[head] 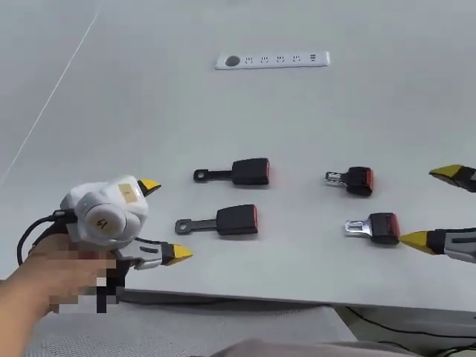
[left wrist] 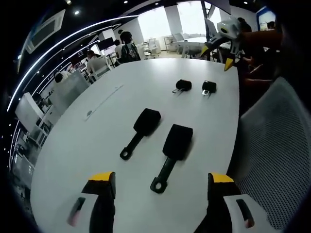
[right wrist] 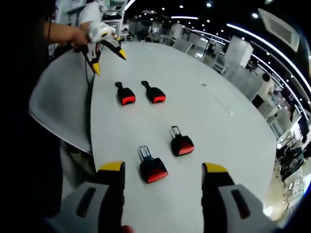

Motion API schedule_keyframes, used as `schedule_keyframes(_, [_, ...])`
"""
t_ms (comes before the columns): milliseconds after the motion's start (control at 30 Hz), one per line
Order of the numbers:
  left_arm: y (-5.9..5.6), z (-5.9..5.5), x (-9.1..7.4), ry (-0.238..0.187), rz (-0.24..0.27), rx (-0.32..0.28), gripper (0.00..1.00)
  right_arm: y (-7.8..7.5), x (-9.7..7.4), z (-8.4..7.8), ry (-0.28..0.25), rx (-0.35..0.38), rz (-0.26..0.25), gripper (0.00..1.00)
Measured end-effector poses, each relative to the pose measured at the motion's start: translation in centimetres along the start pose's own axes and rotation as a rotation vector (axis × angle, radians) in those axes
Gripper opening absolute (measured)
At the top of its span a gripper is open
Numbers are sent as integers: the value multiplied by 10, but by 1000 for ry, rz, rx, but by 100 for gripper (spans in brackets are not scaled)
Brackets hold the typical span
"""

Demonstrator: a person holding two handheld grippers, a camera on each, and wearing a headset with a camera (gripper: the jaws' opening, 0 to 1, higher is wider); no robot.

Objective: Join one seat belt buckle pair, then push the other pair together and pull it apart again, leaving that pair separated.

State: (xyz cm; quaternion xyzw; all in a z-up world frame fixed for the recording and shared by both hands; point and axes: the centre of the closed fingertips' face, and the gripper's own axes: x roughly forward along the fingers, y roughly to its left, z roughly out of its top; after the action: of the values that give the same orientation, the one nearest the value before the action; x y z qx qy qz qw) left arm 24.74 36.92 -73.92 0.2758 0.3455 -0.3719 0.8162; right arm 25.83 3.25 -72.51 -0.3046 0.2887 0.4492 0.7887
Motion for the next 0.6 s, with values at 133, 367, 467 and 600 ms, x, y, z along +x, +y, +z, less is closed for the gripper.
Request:
schedule_keyframes(133, [-4,9,12,6,-45,53,76,4,6,3,12,-36,17,58])
schedule_keyframes(367, [-10,9,41,56,-112,128,68,8,16,-10,69,-95,71,57])
schedule_keyframes(467, [-17,9,51,69,-141,177,68,9,22,-16,90,-113,95,56])
schedule_keyframes(600, [-25,9,62,84,-180,216,66,11,31,-22,114,-145,131,53])
